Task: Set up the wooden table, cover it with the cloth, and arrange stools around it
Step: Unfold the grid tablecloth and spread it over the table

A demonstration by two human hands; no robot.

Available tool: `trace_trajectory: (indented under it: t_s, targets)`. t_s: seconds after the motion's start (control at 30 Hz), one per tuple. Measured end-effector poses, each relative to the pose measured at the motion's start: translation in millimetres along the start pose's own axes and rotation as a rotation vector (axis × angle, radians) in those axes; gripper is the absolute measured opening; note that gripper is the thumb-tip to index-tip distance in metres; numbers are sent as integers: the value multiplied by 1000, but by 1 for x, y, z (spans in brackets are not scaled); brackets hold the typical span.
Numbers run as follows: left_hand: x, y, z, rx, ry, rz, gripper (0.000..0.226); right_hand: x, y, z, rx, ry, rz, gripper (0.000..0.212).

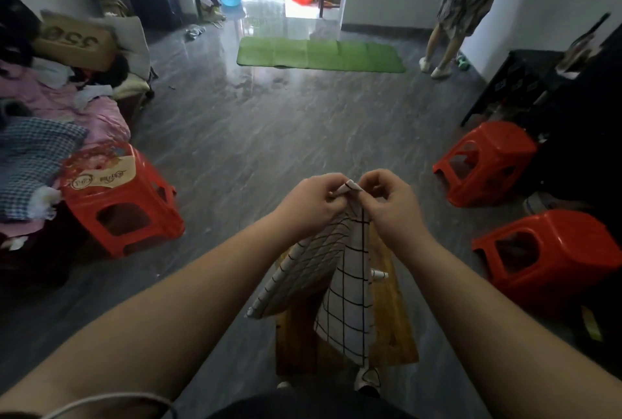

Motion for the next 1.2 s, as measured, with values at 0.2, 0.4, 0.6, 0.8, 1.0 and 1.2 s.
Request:
trace_trajectory:
  t_s: [0.2,0.4,0.6,0.8,1.0,1.2]
  targets:
    - [-34,-27,22,-57,41,104,10,-2,-2,-3,112,61,45,31]
    - [-40,-64,34,40,95,180,10,21,-12,35,349,147,-46,10]
    - [-36,-84,16,58,74,210,14,4,-49,20,471,83,49,9]
    - [-18,-86,-29,74,-157,249,17,-6,-49,31,636,50,-13,13]
    - [-10,-100,-23,125,-128,249,24,-18,-48,12,626,-28,5,10]
    - [-17,-142,2,257,-77,358,23,-54,-72,-47,615,-172,123,10]
Point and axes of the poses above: each hand's wrist, its own x-axis away from the middle knuckle, its own y-axis out of the palm, z = x × y, the point moved 6 cm from there along -x, towards the middle knuckle, and after that the axes turned 1 degree about z, right-handed, at the moved point
